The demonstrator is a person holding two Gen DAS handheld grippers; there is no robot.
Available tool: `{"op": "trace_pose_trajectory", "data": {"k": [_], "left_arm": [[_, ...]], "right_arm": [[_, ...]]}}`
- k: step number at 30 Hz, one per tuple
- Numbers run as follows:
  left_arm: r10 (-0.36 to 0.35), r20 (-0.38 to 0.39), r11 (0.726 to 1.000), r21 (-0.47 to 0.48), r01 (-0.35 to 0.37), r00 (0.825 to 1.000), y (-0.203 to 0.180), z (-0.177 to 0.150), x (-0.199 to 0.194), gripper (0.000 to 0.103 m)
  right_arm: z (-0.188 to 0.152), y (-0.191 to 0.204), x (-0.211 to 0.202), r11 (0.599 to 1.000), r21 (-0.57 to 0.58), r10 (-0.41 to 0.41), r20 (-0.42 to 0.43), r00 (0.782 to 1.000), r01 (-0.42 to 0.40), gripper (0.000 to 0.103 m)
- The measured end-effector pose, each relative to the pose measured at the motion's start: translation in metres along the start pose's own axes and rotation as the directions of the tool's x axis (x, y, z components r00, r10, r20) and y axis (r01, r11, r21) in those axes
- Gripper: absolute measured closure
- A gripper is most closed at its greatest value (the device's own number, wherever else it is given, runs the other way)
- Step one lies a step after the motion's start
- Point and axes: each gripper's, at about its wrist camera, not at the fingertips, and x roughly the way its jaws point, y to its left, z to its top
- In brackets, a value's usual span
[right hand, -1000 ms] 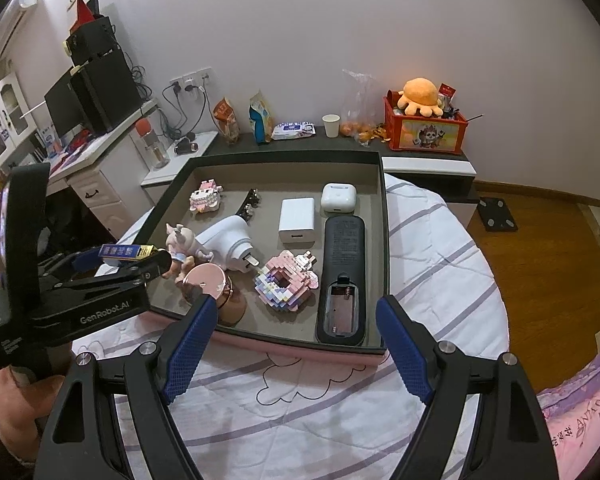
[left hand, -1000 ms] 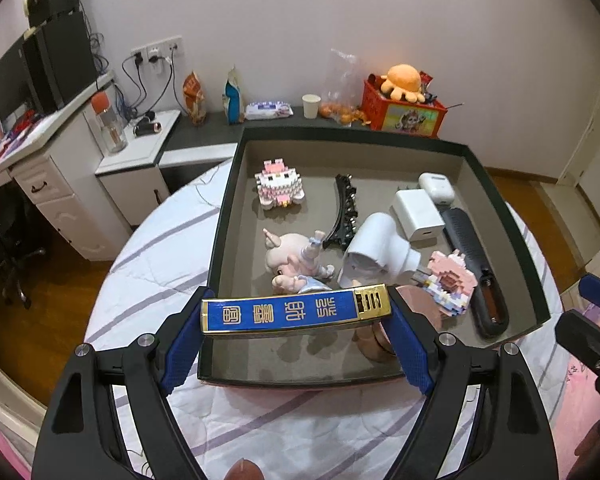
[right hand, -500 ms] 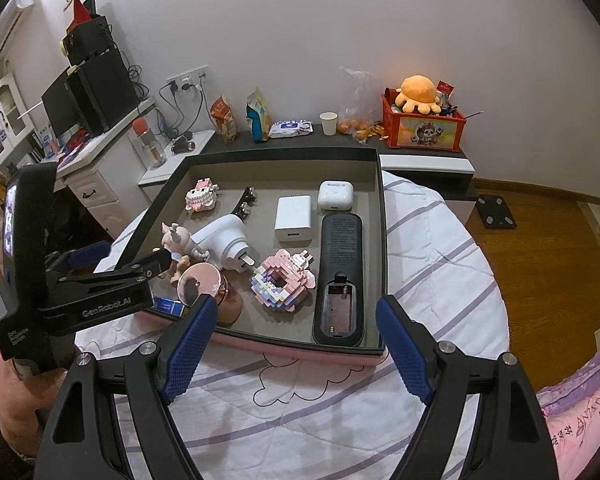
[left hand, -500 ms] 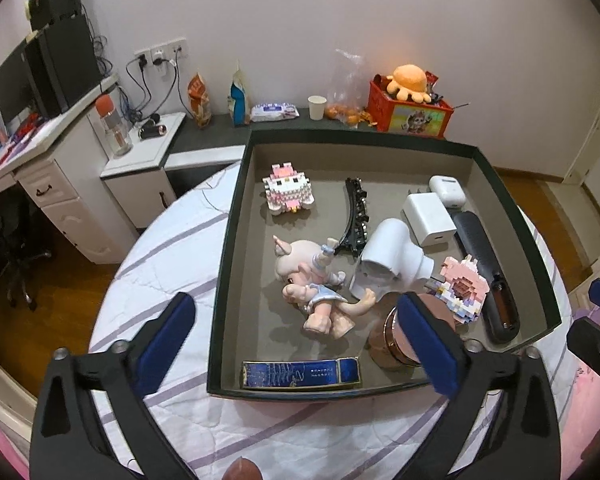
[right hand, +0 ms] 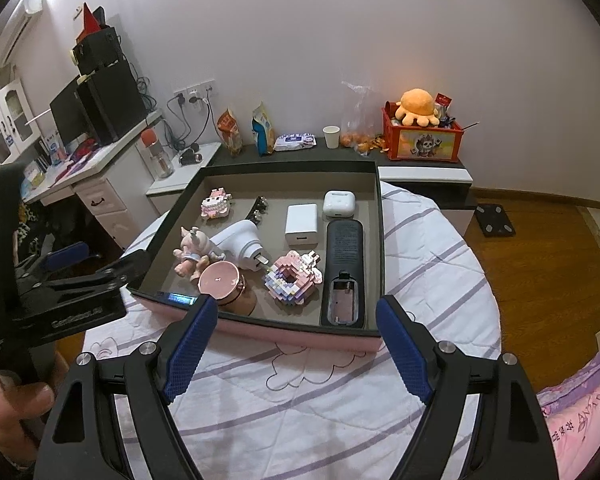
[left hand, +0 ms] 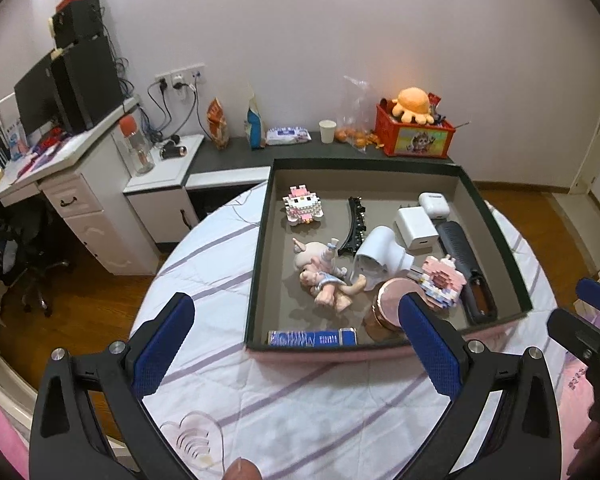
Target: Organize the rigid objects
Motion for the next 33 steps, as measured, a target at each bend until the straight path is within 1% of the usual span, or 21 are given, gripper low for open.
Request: {"op": "trace_pose_trajectory", "data": {"k": [6, 11, 14, 22, 26, 31, 33], "left_arm": [[0.017, 0.042, 1.0, -0.024, -0.016, 0.999, 0.003, -0.021, -0.038, 0.0], [0.022, 0.064, 0.998, -0.053, -0.019, 0.998, 0.007, -0.045, -0.066, 0.0], [0.032, 0.072, 0.998, -0.061, -0.028, 0.997, 0.007, -0.057, -0.077, 0.0], [0.007, 0.055, 0.997, -0.078, -0.002, 0.998, -0.001, -0.091, -0.092, 0.0], [0.002, 0.055, 0.997, -0.079, 0.003, 0.998, -0.003, -0.106, -0.102, 0.0], [-0.008, 0.072, 0.996, -0.083, 0.014, 0.997, -0.002, -0.113, -0.115, 0.0], [-0.002, 0.081, 0.996, -0.085, 0.008, 0.997, -0.002, -0.114, -0.119, 0.0]], "right_arm": [[-0.012, 0.004, -0.019, 1.0, -0.004, 0.003, 0.019, 1.0, -0.002, 0.02], [-0.024, 0.006, -0.033, 1.0, -0.003, 0.005, 0.032, 0.999, -0.005, 0.02], [-0.033, 0.009, -0.041, 1.0, -0.003, 0.007, 0.04, 0.999, -0.007, 0.02], [-0.06, 0.024, -0.062, 1.0, -0.015, -0.002, 0.06, 0.998, 0.003, 0.02], [-0.073, 0.026, -0.071, 1.0, -0.012, -0.002, 0.065, 0.998, 0.003, 0.015], [-0.081, 0.029, -0.082, 1.0, -0.018, 0.002, 0.075, 0.997, -0.001, 0.015], [-0.083, 0.031, -0.086, 1.0, -0.021, 0.004, 0.082, 0.997, -0.002, 0.014]]}}
